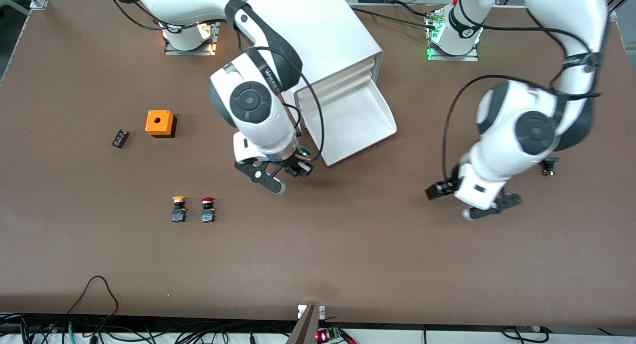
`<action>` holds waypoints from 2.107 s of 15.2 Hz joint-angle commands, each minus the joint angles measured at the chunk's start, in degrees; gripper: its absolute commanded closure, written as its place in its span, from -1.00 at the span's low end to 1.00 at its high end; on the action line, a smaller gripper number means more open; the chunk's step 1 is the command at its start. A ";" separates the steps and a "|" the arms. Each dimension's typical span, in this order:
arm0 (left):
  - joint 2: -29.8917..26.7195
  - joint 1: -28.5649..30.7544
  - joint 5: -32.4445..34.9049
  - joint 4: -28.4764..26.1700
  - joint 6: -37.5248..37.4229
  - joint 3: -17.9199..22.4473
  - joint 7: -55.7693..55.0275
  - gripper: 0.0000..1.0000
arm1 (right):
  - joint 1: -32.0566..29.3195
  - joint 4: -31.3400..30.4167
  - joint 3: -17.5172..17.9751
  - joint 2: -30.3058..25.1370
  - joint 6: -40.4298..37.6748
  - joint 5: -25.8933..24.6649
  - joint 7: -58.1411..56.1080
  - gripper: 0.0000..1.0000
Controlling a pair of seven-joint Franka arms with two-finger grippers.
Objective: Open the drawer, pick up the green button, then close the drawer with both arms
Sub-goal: 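Lift the green button out while the left gripper reaches the drawer, then push the drawer shut with the left gripper while the right gripper lowers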
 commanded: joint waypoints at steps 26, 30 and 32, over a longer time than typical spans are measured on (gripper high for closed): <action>1.52 -15.93 -1.40 -18.63 8.71 -5.00 -22.61 -1.00 | -16.62 -20.88 0.43 3.92 26.11 -2.68 -50.93 1.00; 1.25 -15.93 -2.10 -19.51 8.71 -8.86 -26.55 -1.00 | -16.18 -22.12 0.43 4.27 28.23 -2.50 -46.29 1.00; 1.25 -15.93 -2.10 -19.60 8.71 -10.80 -28.84 -1.00 | -16.10 -22.04 0.43 4.71 28.84 -2.33 -44.26 1.00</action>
